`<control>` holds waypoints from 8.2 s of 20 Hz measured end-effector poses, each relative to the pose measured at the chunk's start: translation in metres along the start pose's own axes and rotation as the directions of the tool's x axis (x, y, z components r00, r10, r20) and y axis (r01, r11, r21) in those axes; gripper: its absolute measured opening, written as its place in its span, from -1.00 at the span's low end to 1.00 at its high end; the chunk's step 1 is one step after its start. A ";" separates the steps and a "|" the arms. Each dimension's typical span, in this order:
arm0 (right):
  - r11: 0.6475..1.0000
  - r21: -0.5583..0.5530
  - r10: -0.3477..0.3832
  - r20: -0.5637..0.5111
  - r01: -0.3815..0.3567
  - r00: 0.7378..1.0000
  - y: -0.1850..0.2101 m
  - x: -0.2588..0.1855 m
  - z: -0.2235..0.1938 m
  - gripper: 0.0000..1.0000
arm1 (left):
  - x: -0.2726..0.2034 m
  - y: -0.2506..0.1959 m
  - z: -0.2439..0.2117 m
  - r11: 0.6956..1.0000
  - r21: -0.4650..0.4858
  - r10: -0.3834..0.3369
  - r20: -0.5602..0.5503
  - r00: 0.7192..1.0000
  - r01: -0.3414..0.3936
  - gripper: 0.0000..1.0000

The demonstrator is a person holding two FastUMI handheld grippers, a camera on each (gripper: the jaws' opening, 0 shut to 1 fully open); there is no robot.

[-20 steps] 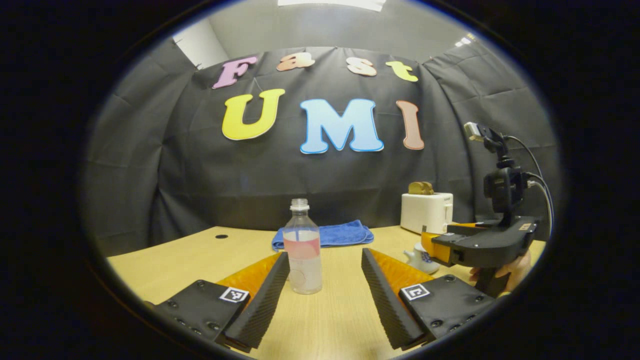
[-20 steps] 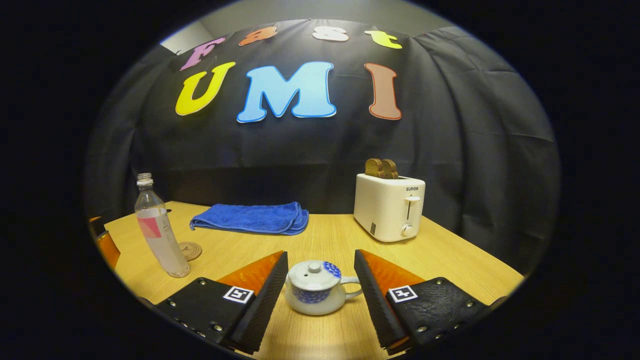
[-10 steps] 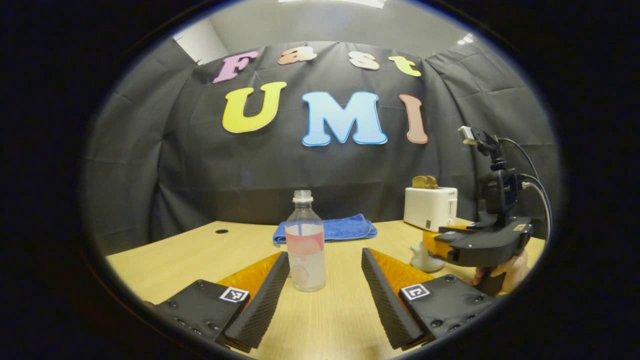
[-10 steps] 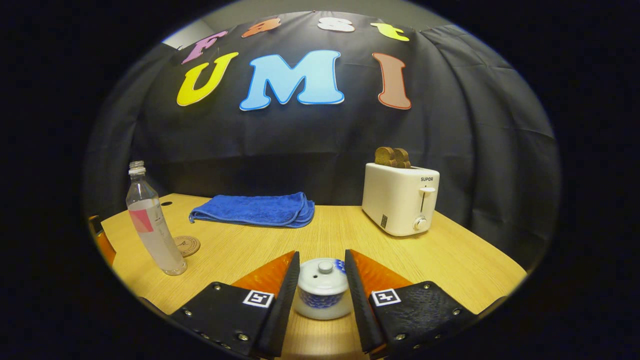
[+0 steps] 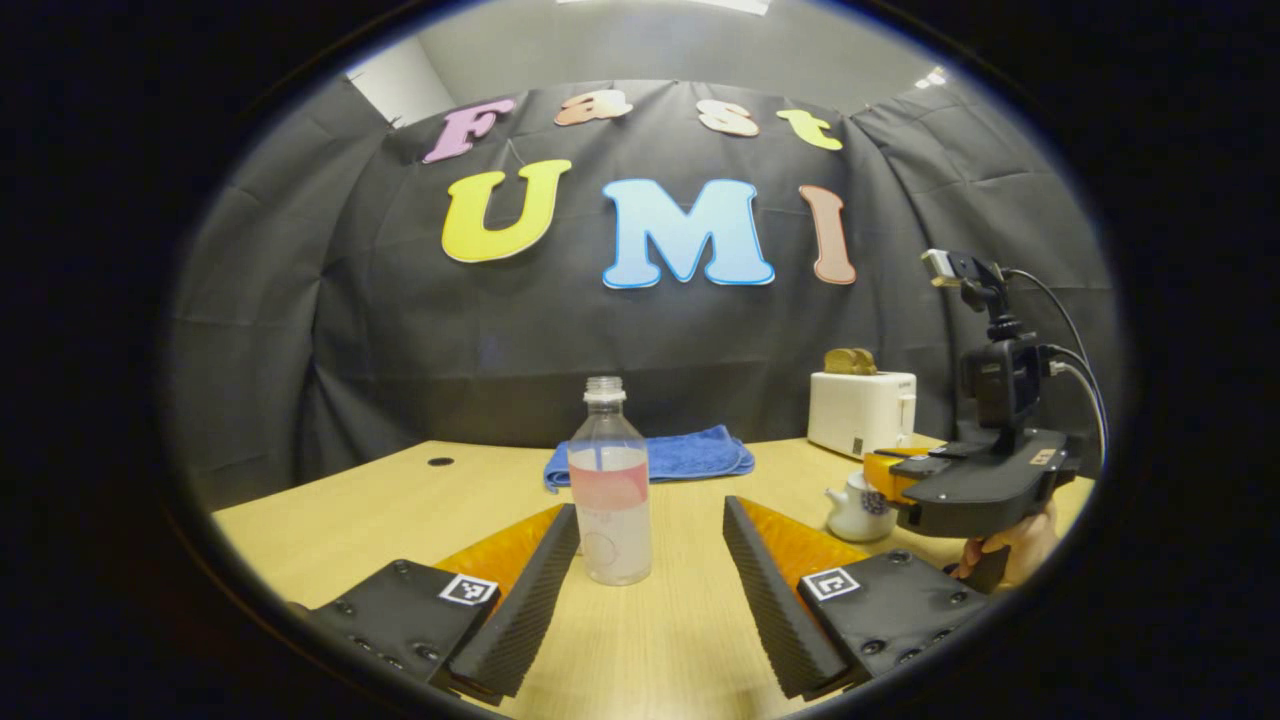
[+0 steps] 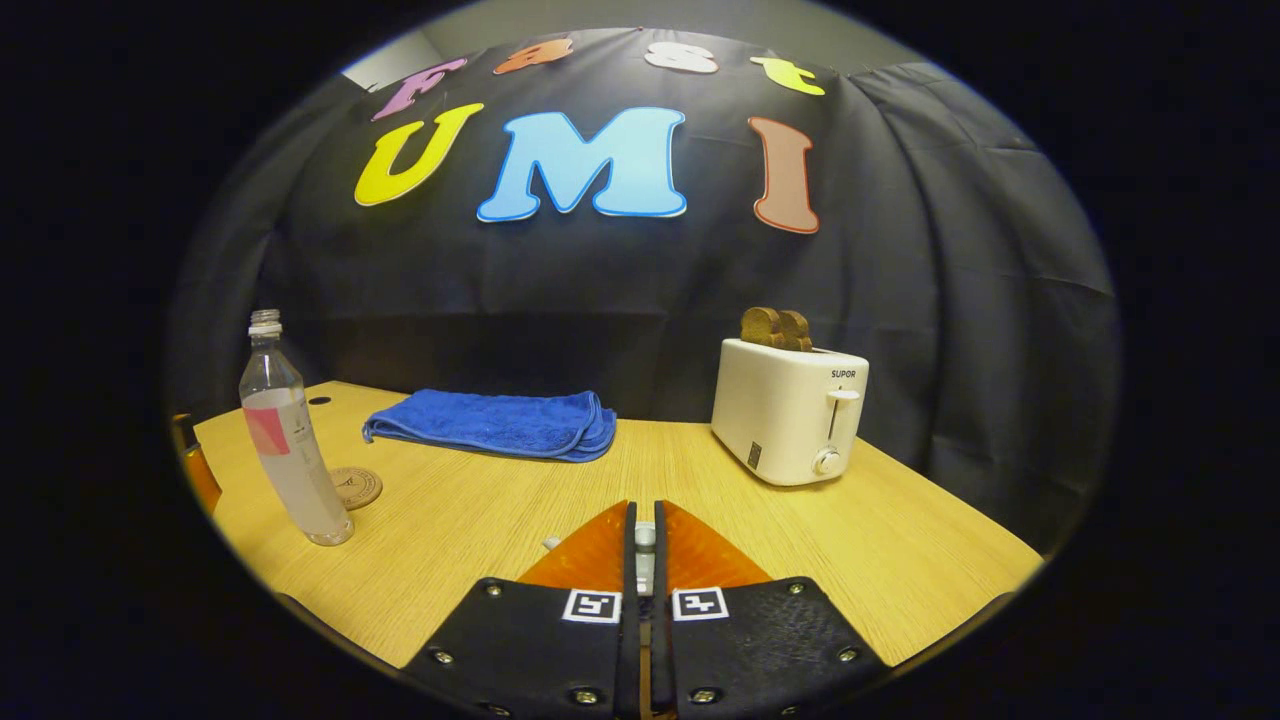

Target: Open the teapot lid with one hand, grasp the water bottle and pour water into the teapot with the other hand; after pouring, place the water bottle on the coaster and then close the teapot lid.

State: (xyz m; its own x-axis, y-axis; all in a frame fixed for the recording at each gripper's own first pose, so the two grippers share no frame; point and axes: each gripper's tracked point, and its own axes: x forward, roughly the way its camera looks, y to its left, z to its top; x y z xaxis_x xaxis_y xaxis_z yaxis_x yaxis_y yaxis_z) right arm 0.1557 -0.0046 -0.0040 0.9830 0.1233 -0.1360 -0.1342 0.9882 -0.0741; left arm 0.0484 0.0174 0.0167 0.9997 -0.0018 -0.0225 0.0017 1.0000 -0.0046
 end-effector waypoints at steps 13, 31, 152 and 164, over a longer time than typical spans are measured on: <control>0.999 -0.020 0.036 0.135 -0.034 0.990 0.011 -0.042 0.041 -0.91 | 0.015 0.002 -0.002 1.000 -0.018 0.000 -0.004 1.000 0.000 1.00; 0.993 0.027 0.115 0.124 -0.119 0.986 0.027 -0.135 0.014 -0.91 | 0.090 0.029 -0.009 0.999 -0.014 0.045 -0.022 0.999 -0.045 1.00; 0.975 0.148 0.170 -0.002 -0.167 0.986 -0.003 -0.251 -0.077 -0.91 | 0.136 -0.158 -0.004 -0.543 0.818 -0.017 -0.235 0.972 0.189 0.70; 0.981 0.132 0.140 0.051 -0.146 0.989 -0.012 -0.252 -0.058 -0.91 | 0.135 -0.160 -0.014 -0.395 0.899 -0.095 -0.247 0.964 0.191 0.70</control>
State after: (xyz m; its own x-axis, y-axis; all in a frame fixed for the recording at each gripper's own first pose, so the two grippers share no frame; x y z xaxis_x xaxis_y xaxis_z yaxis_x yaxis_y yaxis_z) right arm -0.0980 -0.0527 -0.0264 0.9597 0.2648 -0.0940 -0.2581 0.9630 0.0776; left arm 0.1828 -0.1431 0.0005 0.9583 -0.0980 -0.2684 0.2109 -0.3909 0.8959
